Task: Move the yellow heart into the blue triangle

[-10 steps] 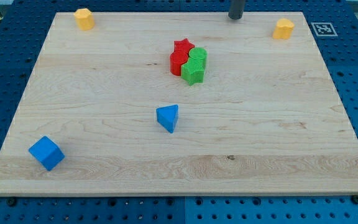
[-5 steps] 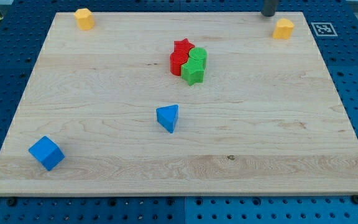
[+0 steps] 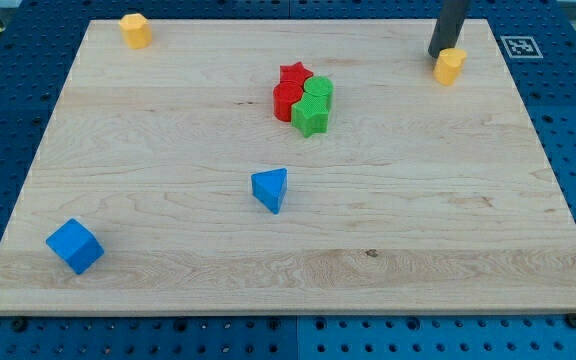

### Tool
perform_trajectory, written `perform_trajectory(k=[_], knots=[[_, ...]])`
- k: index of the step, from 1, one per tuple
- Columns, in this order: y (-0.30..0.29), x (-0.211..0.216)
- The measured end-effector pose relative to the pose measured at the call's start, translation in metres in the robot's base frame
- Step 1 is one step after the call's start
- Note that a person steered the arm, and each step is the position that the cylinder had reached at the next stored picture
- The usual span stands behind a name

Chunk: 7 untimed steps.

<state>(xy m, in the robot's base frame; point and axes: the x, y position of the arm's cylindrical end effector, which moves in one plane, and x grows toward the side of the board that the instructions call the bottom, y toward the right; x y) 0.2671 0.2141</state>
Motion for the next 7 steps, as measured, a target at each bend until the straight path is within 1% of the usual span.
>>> perform_trajectory(k=[1,2,3,4,6,7], knots=[[0.026,-0.019],[0.027,0.010],[0.022,0.052],[-0.011,0.076],[0.017,0.047],[-0.005,0.047]])
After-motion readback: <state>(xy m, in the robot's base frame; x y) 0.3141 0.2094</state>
